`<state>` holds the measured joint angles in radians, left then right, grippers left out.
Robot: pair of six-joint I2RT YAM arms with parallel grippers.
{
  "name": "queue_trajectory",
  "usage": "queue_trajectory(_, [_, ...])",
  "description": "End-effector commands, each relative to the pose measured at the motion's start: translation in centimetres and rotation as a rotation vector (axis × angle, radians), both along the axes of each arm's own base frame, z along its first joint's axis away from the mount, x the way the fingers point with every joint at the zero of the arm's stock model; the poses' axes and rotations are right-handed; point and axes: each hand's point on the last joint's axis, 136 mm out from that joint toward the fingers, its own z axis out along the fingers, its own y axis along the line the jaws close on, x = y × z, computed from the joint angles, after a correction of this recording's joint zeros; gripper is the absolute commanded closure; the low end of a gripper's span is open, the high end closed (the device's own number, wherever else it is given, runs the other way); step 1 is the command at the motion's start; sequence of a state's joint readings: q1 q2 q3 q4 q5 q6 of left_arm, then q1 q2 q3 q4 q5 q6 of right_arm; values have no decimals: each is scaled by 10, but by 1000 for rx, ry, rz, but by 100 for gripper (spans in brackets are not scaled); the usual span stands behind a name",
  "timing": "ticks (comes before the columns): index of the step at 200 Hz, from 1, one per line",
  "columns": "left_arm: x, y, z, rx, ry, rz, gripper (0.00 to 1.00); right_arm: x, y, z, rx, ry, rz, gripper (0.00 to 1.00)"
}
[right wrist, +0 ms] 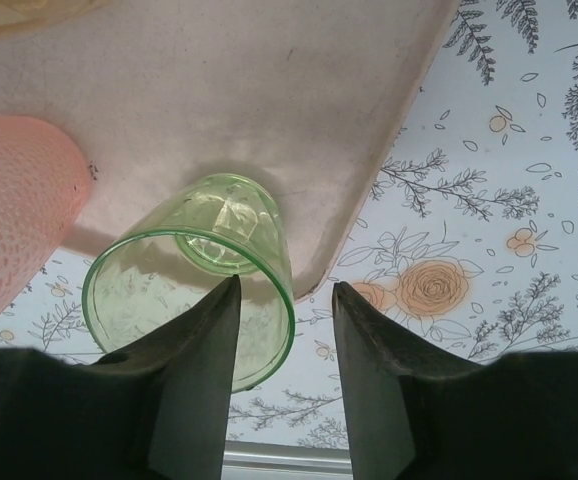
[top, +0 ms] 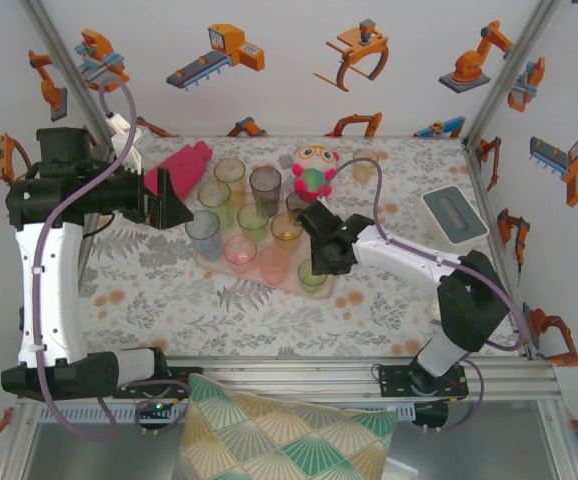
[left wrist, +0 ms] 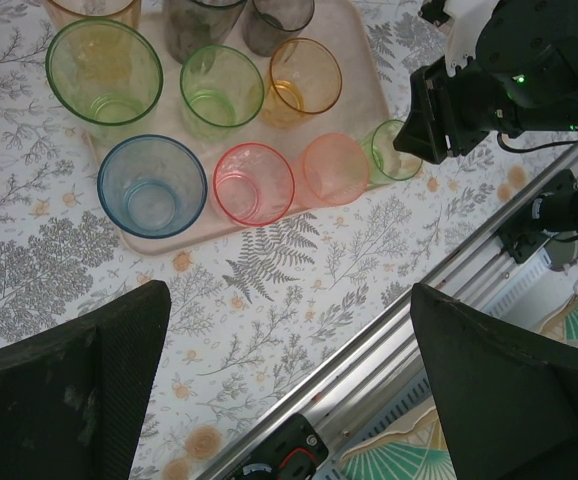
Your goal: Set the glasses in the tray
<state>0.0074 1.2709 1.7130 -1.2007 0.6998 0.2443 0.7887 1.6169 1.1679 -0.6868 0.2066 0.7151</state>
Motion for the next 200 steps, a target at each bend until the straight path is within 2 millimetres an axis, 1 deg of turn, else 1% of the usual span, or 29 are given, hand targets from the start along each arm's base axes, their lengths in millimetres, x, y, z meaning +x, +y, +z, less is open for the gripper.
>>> queue_trajectory(1, [-8,-1,5,-5,-17,-10,3,7,1,25,1,-59,0,56])
queue_trajectory(35, [-10,0,6,2,-27,-5,3,9,4,30,-6,-60,16,53])
queue_trajectory(56, [-11,2,7,10,-33,3,3,12,1,35,-26,-67,19,50])
queue_trajectory(88, [-13,0,9,5,-38,-4,3,15,2,50,-44,-77,44,48])
queue_trajectory(116, [-12,0,10,3,-39,-4,3,19,4,57,-41,-82,57,47])
queue_trajectory(140, [-13,1,10,7,-41,-3,3,25,1,67,-33,-103,50,47])
queue_trajectory(168, [-13,1,9,11,-41,-6,3,42,-7,90,21,-132,25,48])
queue_trajectory(186, [-12,1,9,12,-39,-8,3,61,-18,107,62,-153,-8,49])
queue_trajectory(200, [-12,1,9,14,-42,-10,3,77,-27,116,88,-163,-31,50])
